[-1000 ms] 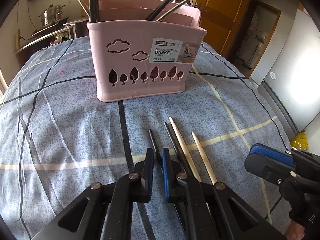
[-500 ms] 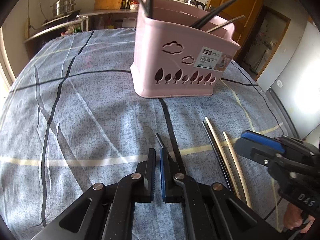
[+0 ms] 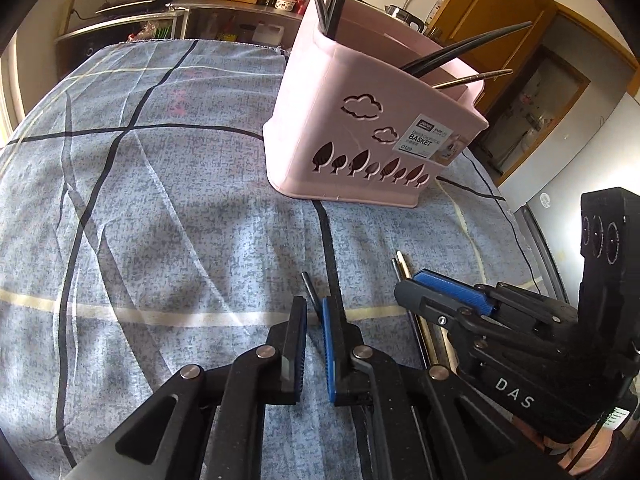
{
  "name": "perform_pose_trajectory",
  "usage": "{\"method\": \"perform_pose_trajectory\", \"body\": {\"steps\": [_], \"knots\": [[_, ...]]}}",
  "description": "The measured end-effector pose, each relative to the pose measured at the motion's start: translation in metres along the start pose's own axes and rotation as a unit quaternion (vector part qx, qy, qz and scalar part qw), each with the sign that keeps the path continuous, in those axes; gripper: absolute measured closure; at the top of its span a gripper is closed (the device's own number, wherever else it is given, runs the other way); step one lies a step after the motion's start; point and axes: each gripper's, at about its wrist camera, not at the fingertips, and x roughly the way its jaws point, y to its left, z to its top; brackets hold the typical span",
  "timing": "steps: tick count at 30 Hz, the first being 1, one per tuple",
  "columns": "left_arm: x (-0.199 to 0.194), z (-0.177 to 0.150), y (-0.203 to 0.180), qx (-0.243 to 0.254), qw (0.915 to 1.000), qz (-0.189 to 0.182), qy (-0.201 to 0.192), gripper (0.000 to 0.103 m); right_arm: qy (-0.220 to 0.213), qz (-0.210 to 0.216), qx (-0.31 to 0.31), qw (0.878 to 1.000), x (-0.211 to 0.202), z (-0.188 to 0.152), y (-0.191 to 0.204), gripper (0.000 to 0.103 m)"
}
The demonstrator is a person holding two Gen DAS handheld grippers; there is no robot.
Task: Organize utensils
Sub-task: 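Lower both tools toward the remaining black and wooden chopsticks on the cloth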
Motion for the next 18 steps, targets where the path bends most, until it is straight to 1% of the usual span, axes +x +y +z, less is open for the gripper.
{"method": "perform_pose_trajectory", "body": {"steps": [3, 4, 5, 7, 10, 13, 15, 18], "knots": [[0.005, 0.0, -0.004, 0.003, 1.0, 0.002, 0.006, 0.096, 0.005, -0.007, 0.002, 1.0, 0.002, 0.0, -0.003, 0.085], [0.006, 0.0, -0.006, 0.005, 1.0, 0.004, 0.008, 0.094, 0.013, -0.009, 0.002, 1.0, 0.004, 0.0, -0.004, 0.085], [0.007, 0.001, -0.009, 0.01, 0.9999, 0.007, 0.006, 0.092, 0.01, -0.008, 0.001, 1.0, 0.003, 0.0, -0.004, 0.085], [0.009, 0.001, -0.013, 0.017, 0.9997, 0.014, 0.006, 0.092, 0.012, -0.01, 0.0, 1.0, 0.004, 0.0, -0.005, 0.085], [0.009, 0.001, -0.015, 0.025, 0.9995, 0.019, 0.005, 0.092, 0.009, -0.001, 0.0, 1.0, 0.002, 0.002, -0.003, 0.085], [0.009, -0.002, -0.019, 0.045, 0.9984, 0.033, -0.001, 0.094, -0.005, 0.005, -0.001, 1.0, -0.005, 0.002, -0.002, 0.085], [0.009, -0.002, -0.02, 0.053, 0.9981, 0.033, 0.001, 0.095, -0.01, 0.012, -0.004, 1.0, -0.008, 0.003, 0.0, 0.085], [0.01, 0.0, -0.02, 0.067, 0.9972, 0.033, 0.005, 0.097, -0.006, 0.013, -0.01, 1.0, -0.005, 0.005, 0.004, 0.085]]}}
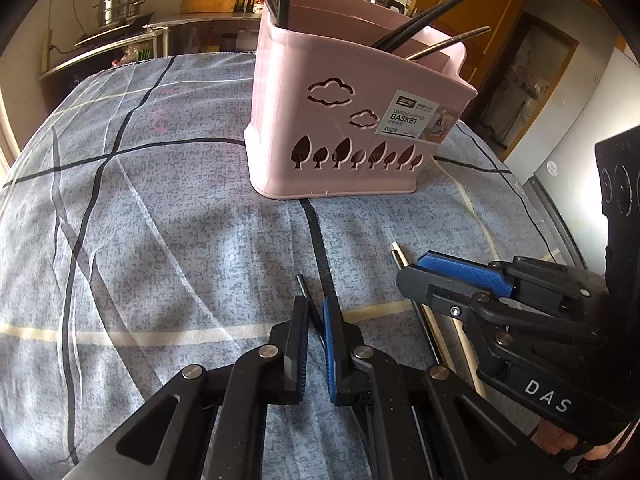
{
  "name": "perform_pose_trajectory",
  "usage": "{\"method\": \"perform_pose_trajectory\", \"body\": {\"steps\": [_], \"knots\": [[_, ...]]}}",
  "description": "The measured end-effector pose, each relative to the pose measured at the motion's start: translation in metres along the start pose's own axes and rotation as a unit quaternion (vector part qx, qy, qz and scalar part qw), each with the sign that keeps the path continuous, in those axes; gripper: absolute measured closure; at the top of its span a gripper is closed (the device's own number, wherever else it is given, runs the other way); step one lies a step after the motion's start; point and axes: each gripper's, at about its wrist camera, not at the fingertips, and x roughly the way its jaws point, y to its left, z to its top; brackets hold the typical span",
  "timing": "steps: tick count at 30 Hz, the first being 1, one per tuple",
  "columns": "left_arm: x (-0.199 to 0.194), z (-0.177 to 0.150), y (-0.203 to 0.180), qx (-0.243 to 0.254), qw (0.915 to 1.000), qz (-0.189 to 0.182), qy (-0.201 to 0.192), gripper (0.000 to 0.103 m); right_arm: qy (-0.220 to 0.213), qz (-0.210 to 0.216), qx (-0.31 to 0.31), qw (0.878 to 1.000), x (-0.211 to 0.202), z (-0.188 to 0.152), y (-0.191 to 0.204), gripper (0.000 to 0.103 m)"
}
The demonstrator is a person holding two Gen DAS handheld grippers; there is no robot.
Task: Organize utensils
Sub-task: 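Lower both tools toward the remaining black and wooden chopsticks on the cloth, then close the left tool on a black chopstick while the right tool grasps another chopstick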
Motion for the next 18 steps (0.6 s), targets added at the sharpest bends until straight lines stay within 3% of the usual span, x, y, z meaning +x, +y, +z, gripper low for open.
{"method": "perform_pose_trajectory", "body": {"steps": [5, 13, 18], "knots": [[-0.003, 0.002, 0.009, 0.018, 0.9998, 0.007, 0.007, 0.098, 0.012, 0.001, 0.003, 1.0, 0.008, 0.0, 0.0, 0.085], [-0.009, -0.002, 0.024, 0.006, 1.0, 0.002, 0.007, 0.098, 0.025, -0.015, -0.009, 1.0, 0.01, 0.002, 0.004, 0.085], [-0.01, -0.004, 0.027, -0.002, 1.0, -0.003, 0.007, 0.098, 0.023, -0.003, -0.007, 1.0, 0.008, 0.002, 0.01, 0.085]]}}
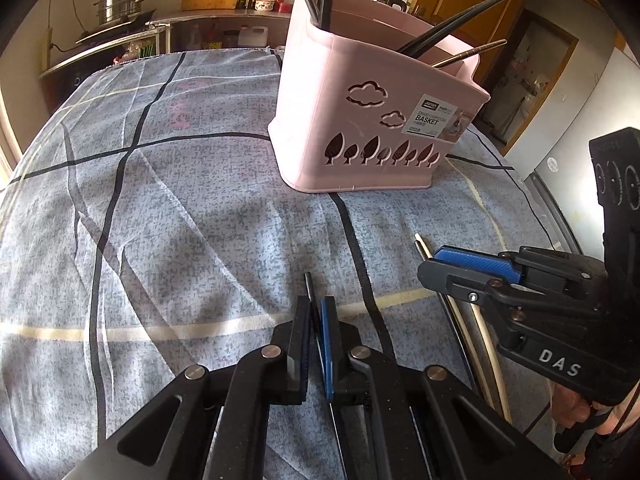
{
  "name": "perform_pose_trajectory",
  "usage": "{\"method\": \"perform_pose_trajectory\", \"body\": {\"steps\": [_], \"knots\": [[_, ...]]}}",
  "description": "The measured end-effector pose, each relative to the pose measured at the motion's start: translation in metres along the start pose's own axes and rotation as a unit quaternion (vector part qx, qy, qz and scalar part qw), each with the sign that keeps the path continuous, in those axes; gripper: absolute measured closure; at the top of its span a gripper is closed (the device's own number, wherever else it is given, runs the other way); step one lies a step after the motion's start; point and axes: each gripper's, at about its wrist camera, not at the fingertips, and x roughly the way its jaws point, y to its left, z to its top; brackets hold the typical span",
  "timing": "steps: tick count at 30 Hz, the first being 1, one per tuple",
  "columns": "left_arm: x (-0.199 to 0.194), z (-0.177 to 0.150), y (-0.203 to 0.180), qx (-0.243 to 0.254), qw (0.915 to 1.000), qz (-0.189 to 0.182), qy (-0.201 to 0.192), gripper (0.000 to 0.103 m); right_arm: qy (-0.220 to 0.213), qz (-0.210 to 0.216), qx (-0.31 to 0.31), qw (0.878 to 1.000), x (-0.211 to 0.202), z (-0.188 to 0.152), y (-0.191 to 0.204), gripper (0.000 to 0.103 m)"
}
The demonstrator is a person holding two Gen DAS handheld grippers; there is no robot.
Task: Organize utensils
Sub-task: 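Close the left tool on a black chopstick while the right tool grasps another chopstick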
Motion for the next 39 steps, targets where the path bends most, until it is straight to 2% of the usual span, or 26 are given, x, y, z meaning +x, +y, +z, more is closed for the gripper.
{"method": "perform_pose_trajectory", "body": {"steps": [7, 11, 14, 17, 23, 28, 34, 39], "knots": [[-0.004, -0.005, 0.005, -0.009, 0.9999, -0.008, 0.0, 0.098, 0.008, -0.012, 0.013, 1.0, 0.001, -0.009, -0.011, 0.085], [-0.003, -0.006, 0.005, -0.01, 0.9999, -0.006, -0.003, 0.098, 0.001, -0.005, 0.033, 0.999, -0.004, -0.014, -0.018, 0.085], [-0.005, -0.007, 0.006, -0.014, 0.9999, -0.008, -0.003, 0.098, -0.01, 0.014, 0.03, 0.999, -0.011, -0.014, -0.015, 0.085], [-0.007, -0.009, 0.008, -0.015, 0.9998, -0.01, -0.002, 0.098, 0.0, 0.035, 0.023, 0.999, -0.008, -0.017, -0.007, 0.085], [-0.009, -0.011, 0.008, -0.014, 0.9999, -0.007, -0.002, 0.098, 0.016, 0.008, 0.022, 1.0, -0.003, -0.028, -0.013, 0.086], [-0.01, -0.012, 0.007, -0.014, 0.9999, -0.003, -0.003, 0.098, 0.014, 0.014, 0.031, 0.999, -0.008, -0.03, -0.018, 0.086], [-0.005, -0.006, 0.002, -0.011, 0.9999, 0.005, -0.001, 0.098, 0.011, -0.004, 0.04, 0.999, 0.002, -0.012, -0.014, 0.086], [-0.001, -0.003, -0.003, -0.004, 0.9999, 0.014, -0.007, 0.097, 0.008, -0.026, 0.023, 0.999, 0.007, -0.003, -0.009, 0.088]]}}
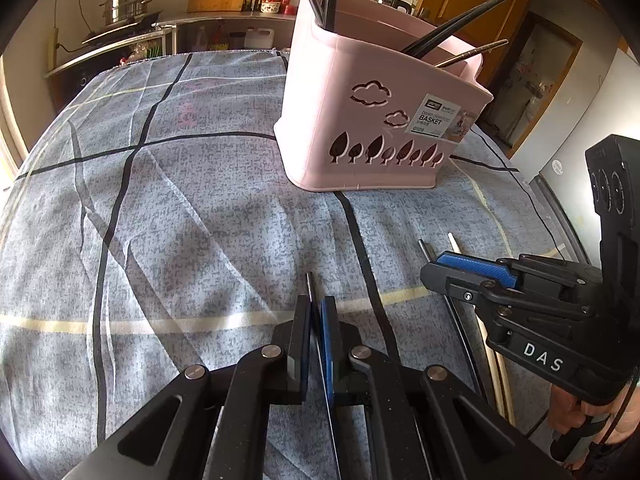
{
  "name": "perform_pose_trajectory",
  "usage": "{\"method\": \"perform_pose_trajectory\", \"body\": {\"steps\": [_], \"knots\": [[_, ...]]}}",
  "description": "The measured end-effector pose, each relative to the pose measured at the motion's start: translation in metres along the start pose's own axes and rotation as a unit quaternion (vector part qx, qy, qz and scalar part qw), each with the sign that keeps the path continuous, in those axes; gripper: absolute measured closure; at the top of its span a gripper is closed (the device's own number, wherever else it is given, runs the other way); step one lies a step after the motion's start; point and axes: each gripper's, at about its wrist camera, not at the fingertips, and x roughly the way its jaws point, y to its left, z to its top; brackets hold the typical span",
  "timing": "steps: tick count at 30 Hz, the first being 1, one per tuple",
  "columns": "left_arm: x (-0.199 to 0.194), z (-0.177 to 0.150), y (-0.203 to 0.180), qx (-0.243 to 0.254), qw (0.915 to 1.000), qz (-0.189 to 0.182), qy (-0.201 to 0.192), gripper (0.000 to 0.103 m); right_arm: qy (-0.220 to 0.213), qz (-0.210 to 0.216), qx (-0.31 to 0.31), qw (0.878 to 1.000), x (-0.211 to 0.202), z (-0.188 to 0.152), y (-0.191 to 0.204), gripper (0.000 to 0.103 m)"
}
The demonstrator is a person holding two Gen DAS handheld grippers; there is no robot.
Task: Organize utensils
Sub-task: 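Close the left tool on a black chopstick while the right tool grasps another chopstick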
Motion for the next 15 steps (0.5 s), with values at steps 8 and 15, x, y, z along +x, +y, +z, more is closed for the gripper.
{"method": "perform_pose_trajectory", "body": {"steps": [8, 15], "knots": [[0.004, 0.006, -0.015, 0.022, 0.9994, 0.027, 0.001, 0.098, 0.0, -0.02, -0.014, 1.0, 0.0, 0.003, 0.006, 0.097], [0.002, 0.019, -0.016, 0.012, 0.9997, 0.018, 0.015, 0.099, -0.01, 0.011, 0.01, 1.0, -0.011, 0.007, 0.001, 0.097]]}}
